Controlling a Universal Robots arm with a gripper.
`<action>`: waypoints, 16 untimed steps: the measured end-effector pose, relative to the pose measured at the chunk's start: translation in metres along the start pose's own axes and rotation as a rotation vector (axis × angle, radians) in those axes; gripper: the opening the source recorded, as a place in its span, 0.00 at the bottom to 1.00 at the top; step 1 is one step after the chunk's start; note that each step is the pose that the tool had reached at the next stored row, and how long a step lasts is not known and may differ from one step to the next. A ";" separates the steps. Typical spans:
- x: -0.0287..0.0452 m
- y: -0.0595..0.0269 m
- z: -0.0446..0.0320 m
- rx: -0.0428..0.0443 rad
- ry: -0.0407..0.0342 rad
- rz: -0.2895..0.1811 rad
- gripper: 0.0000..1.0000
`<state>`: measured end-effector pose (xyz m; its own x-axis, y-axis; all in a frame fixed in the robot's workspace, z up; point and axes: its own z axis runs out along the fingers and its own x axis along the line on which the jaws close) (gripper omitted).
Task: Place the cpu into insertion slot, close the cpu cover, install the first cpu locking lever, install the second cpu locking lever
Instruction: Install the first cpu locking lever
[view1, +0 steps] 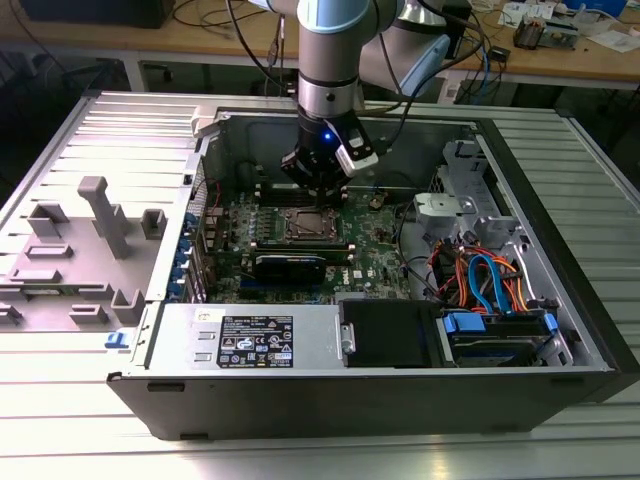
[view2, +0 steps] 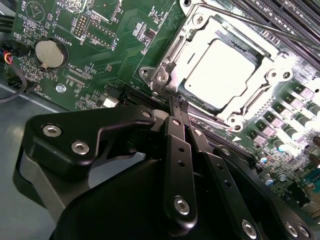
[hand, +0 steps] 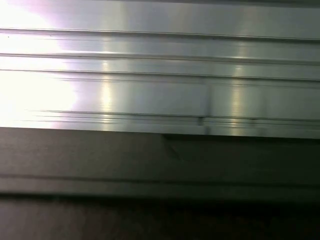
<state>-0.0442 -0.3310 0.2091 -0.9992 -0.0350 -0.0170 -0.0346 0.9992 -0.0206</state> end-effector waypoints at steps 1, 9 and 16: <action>0.0000 0.0000 -0.0002 0.0000 0.0000 0.000 0.11; 0.0000 0.0000 0.0019 0.0117 0.0005 0.000 0.11; 0.0001 0.0000 0.0050 0.0163 0.0007 0.000 0.11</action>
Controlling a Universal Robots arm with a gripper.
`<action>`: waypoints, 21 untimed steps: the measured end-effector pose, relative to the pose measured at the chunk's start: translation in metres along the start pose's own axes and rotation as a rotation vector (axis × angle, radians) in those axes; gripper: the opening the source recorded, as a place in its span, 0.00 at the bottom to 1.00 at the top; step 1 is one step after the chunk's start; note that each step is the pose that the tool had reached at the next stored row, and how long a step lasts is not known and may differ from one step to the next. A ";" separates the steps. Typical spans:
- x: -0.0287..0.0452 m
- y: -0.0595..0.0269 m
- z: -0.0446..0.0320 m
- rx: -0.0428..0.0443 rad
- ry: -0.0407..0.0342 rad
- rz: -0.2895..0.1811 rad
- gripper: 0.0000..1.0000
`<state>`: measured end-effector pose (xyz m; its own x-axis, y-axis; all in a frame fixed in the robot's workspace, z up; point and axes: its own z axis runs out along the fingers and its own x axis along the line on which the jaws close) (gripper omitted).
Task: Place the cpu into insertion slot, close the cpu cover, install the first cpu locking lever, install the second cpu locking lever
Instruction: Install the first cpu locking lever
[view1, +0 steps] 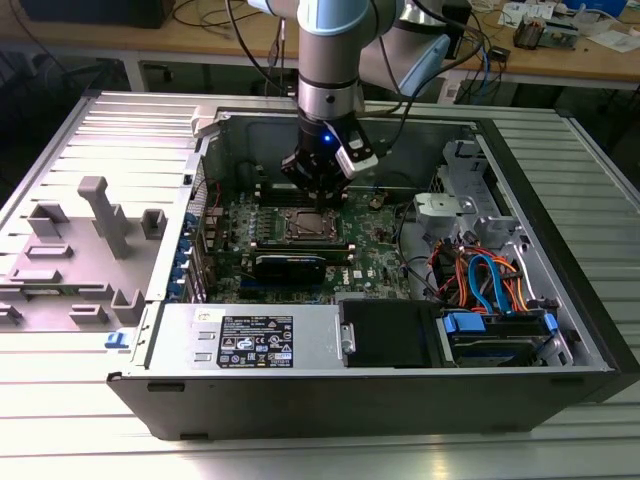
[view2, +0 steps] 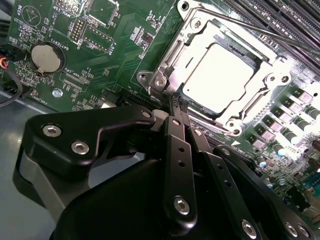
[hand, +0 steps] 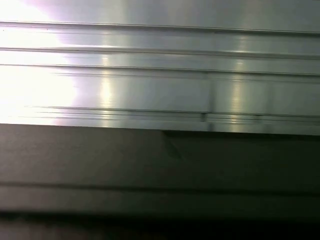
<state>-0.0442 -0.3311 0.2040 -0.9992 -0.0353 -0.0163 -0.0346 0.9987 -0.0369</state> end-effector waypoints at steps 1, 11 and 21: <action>0.0000 0.0000 0.0002 0.0002 0.0000 0.000 0.11; -0.0004 0.0005 0.0013 0.0008 -0.0001 0.000 0.11; -0.0014 0.0007 0.0024 -0.0003 0.0001 0.000 0.11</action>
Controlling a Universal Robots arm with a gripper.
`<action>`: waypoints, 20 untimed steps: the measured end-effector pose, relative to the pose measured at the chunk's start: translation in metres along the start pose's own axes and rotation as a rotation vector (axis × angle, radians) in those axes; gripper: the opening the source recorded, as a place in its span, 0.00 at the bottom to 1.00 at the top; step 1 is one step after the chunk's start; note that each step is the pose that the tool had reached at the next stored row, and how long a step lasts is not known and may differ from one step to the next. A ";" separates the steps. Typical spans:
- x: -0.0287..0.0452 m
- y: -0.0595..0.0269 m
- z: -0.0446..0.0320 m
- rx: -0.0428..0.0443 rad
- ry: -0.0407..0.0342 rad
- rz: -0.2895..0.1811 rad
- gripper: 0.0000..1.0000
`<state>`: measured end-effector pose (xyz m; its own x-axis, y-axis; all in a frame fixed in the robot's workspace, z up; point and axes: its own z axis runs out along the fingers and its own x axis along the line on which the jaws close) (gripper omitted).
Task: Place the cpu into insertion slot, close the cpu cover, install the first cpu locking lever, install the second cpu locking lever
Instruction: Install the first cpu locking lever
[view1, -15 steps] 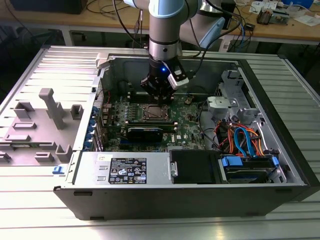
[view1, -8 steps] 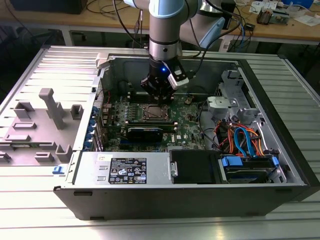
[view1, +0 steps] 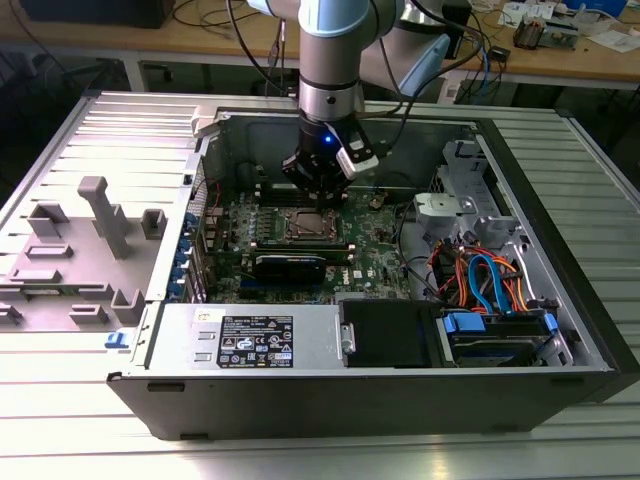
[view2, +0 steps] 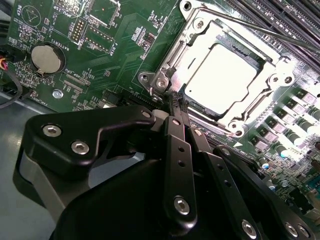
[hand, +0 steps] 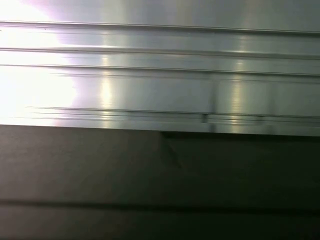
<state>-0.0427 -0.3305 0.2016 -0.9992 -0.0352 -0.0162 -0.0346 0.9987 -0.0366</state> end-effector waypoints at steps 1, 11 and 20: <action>-0.0001 0.0000 0.0002 -0.0001 0.0000 0.000 0.11; -0.0008 0.0003 -0.0012 -0.0181 -0.0023 -0.011 0.11; -0.0008 -0.0004 -0.0107 -0.0180 -0.0034 -0.012 0.11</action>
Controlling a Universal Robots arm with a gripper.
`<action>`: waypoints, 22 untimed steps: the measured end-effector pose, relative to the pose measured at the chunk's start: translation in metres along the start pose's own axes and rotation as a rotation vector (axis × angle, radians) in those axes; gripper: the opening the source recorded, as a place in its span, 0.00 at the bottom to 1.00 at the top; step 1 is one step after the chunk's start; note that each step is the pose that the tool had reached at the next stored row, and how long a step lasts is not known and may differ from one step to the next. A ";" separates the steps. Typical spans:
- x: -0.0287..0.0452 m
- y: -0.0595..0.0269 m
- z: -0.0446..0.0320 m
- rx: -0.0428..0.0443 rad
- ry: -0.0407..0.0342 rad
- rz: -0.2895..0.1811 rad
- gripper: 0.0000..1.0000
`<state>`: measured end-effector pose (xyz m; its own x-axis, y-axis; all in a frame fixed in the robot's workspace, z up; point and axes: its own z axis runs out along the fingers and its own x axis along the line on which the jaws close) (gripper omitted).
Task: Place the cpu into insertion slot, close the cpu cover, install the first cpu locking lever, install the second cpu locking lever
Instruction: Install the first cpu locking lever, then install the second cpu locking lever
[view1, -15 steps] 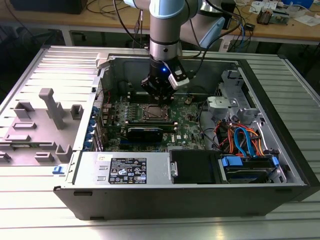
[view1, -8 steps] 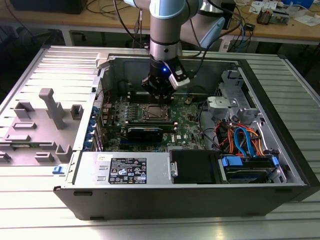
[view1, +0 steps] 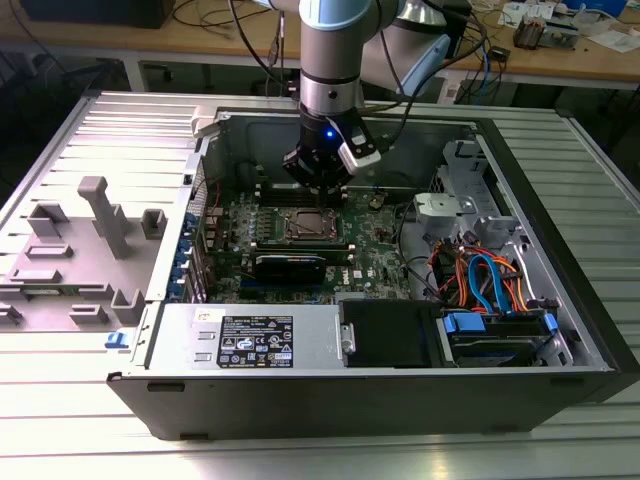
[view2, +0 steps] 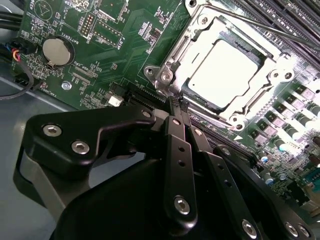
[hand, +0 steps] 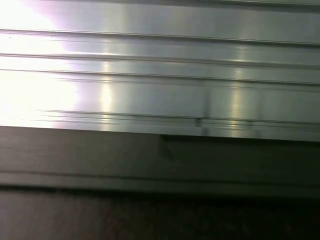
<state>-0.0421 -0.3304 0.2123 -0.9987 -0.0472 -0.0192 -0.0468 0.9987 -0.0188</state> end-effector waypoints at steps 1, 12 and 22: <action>0.0000 -0.0004 -0.0001 0.0003 0.0002 0.000 0.11; 0.0001 -0.0036 0.0000 -0.0002 0.0001 0.000 0.11; 0.0003 -0.0057 0.0000 -0.0002 0.0001 0.000 0.11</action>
<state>-0.0421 -0.3361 0.2124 -0.9987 -0.0472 -0.0191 -0.0468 0.9987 -0.0186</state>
